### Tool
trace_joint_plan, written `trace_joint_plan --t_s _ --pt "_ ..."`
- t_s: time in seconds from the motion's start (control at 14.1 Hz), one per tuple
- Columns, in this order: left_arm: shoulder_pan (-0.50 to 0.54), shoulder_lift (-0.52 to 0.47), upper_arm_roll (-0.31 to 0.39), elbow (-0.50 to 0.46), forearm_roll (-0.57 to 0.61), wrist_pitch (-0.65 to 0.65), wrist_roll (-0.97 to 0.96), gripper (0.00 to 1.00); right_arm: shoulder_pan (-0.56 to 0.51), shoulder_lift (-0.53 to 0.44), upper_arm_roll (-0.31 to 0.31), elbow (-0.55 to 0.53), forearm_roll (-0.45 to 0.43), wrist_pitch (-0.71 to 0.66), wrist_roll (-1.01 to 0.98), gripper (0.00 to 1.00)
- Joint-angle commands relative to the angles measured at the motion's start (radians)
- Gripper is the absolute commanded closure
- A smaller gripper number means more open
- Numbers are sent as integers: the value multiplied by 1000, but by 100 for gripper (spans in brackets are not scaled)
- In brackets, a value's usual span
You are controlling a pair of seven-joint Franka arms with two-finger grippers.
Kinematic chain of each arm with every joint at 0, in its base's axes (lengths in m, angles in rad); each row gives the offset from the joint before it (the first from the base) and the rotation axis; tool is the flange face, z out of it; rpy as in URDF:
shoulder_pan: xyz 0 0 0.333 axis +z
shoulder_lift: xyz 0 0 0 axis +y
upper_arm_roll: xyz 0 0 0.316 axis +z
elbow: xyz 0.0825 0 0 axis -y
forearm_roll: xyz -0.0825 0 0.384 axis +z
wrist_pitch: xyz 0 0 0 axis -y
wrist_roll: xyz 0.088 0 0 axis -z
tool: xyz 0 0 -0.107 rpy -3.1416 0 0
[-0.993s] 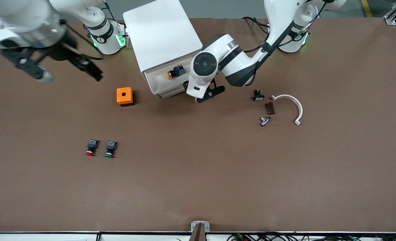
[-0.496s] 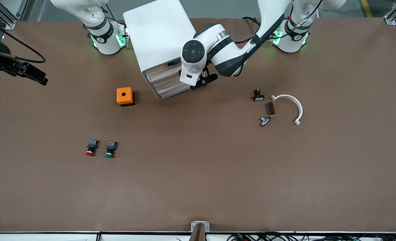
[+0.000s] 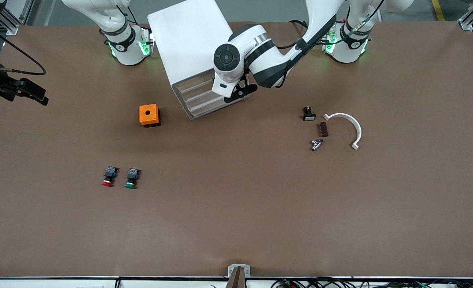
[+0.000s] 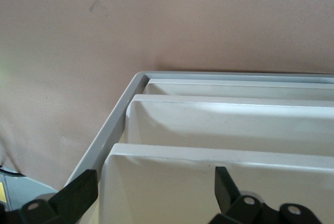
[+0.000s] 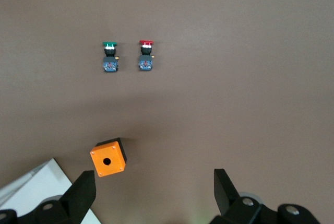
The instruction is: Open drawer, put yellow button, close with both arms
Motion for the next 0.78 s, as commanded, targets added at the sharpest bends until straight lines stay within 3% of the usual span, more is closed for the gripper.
trace_joint_plan --t_s 0.0,0.21,0.43,0.71 --pt "0 -16 -12 14 43 -44 -8 0 -26 -31 22 -35 -13 20 -41 0" --pt "24 -8 12 27 141 -44 -5 0 -25 -27 22 -35 -15 26 -42 0" --pt "102 -14 12 47 163 -48 18 0 -25 -19 22 -35 -15 39 -45 0" --pt "220 -19 15 170 165 -163 24 0 -20 -16 23 -35 -15 42 -45 0"
